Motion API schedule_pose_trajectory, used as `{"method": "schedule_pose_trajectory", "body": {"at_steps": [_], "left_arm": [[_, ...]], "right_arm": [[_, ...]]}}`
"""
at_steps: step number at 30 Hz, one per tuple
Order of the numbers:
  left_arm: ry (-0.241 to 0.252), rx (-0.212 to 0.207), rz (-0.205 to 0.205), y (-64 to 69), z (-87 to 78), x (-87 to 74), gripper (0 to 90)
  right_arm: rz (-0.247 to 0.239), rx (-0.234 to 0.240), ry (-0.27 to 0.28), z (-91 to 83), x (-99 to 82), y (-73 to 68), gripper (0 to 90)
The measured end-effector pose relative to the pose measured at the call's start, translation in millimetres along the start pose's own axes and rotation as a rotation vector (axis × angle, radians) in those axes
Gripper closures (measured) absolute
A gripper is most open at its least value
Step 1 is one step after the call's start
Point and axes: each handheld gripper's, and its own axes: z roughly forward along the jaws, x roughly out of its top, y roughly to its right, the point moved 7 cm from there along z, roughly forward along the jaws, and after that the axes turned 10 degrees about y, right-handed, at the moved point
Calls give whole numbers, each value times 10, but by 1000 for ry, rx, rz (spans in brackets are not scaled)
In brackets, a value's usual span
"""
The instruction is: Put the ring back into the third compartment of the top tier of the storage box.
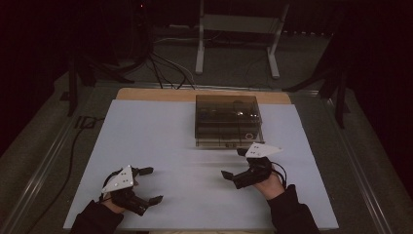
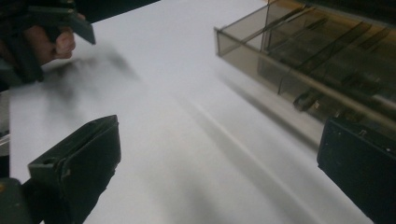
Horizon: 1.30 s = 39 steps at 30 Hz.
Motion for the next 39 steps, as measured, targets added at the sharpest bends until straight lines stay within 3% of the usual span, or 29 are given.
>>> {"method": "schedule_pose_trajectory", "body": {"at_steps": [8,17,31,39], "left_arm": [[-4,-2,2,4,2,-2,7],[-2,-3,2,7,1,1,7],[-2,-4,1,9,1,2,7],[-3,-5,-1,10,2,0,7]], "right_arm": [[-24,-4,-10,-105,-193,13,0],[-17,-26,-20,-222,-397,72,0],[22,-88,-16,-501,-599,206,0],[70,-136,-3,-703,-699,298,0]]}}
